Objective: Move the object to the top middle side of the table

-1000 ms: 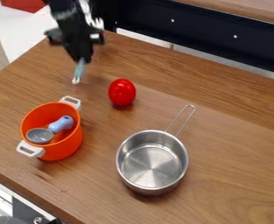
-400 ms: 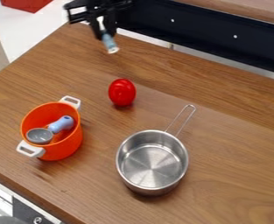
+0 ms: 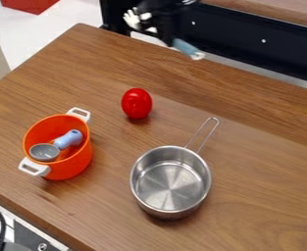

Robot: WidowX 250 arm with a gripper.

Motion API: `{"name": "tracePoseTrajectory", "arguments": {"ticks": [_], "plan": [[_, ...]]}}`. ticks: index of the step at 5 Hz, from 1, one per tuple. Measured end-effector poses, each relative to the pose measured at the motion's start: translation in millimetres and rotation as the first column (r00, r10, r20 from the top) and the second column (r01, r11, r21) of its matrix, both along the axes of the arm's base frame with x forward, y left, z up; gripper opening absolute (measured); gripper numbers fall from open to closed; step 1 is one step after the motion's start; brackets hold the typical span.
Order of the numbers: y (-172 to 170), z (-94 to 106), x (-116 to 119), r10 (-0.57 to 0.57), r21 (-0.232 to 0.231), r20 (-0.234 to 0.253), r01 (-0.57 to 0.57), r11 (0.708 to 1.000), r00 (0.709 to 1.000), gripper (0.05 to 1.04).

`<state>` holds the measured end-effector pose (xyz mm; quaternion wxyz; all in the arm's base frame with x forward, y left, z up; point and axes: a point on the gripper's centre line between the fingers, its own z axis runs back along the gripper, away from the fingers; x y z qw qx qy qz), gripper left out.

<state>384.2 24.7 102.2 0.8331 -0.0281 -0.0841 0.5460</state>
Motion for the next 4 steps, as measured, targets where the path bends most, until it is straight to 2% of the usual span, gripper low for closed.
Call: {"name": "tracePoseTrajectory", "arguments": {"ticks": [1,2,3,4], "plan": [[-33.9,-6.2,9.6,0.120,-0.029,-0.015,-0.121,0.992,0.993,0.188],[-62.8,-18.5,16.1,0.195,-0.034,-0.017,-0.195,0.980,0.981,0.188],[-78.1,-36.6,25.0,0.245,-0.013,-0.022,-0.245,0.969,0.969,0.188],[-81.8,-51.6,38.6,0.244,-0.023,-0.032,-0.244,0.969,0.969,0.188]]}}
